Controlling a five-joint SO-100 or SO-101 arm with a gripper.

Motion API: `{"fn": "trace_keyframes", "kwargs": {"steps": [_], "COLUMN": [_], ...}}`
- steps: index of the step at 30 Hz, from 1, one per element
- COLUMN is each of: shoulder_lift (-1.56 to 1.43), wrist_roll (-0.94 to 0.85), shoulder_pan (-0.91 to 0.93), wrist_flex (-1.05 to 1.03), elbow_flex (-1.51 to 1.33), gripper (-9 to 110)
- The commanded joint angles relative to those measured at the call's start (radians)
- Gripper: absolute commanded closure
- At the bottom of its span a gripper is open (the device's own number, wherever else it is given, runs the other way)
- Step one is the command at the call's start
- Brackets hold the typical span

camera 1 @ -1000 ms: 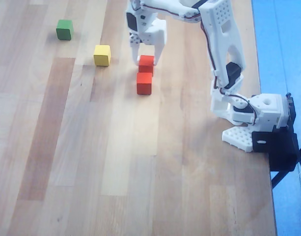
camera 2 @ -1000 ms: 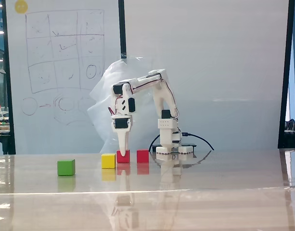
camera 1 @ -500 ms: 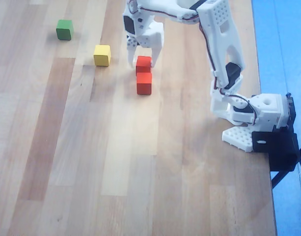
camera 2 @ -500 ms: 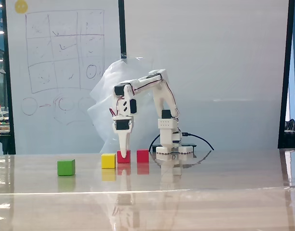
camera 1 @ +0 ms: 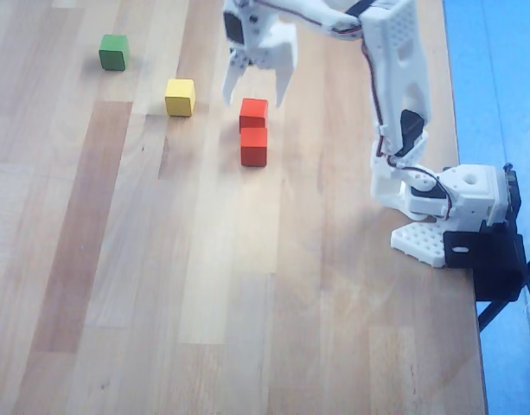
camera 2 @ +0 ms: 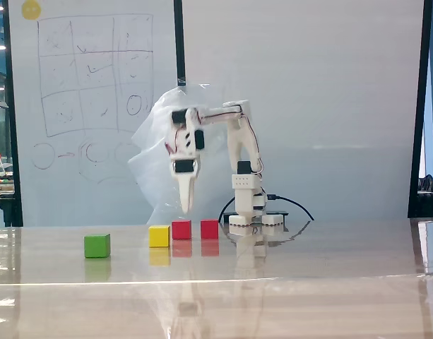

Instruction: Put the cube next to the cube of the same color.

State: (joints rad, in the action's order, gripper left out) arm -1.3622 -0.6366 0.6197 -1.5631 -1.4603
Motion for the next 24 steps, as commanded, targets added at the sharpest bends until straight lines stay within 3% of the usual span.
{"fn": "trace_keyframes", "kwargs": {"steps": [1, 7, 13, 19, 24], "shoulder_lift": [-0.225, -0.4, -0.701, -0.999, -1.278], "wrist_roll": [0.003, 0.049, 0.232, 0.276, 0.278], "shoulder_pan": [-0.025, -0.213, -0.431, -0.577, -0.588], "wrist_flex": [-0.077, -0.104, 0.003, 0.08, 0.229], "elbow_flex": [0.055, -0.08, -0.336, -0.65, -0.943], "gripper": [74, 79, 102, 101, 101]}}
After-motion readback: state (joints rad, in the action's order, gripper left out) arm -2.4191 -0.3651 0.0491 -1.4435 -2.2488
